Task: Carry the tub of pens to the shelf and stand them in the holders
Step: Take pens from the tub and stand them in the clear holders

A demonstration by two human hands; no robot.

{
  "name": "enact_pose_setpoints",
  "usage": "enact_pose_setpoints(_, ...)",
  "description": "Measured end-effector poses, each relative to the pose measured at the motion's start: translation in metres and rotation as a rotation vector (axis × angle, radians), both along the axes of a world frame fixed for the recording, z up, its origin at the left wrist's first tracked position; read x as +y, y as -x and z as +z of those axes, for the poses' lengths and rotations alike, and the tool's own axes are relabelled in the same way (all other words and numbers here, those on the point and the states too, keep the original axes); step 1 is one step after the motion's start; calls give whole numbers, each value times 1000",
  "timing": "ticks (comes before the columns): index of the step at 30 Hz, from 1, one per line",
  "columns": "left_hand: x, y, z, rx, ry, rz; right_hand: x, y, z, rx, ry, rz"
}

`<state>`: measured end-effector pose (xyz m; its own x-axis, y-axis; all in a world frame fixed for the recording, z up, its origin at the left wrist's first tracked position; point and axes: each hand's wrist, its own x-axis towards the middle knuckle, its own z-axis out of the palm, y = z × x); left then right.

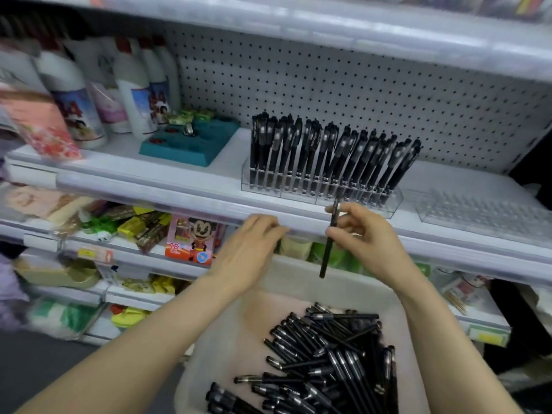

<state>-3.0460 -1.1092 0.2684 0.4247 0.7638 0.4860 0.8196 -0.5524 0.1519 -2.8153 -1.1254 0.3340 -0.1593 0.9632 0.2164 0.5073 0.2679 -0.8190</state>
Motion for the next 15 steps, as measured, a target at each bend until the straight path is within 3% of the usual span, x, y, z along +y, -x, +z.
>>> enact_pose_setpoints(6,37,13,49,-17,-154,143,30,21,44,82,-199,-100)
enact_pose_setpoints(15,59,16,44,-16,-161,176,64,50,73,160,-378,-258)
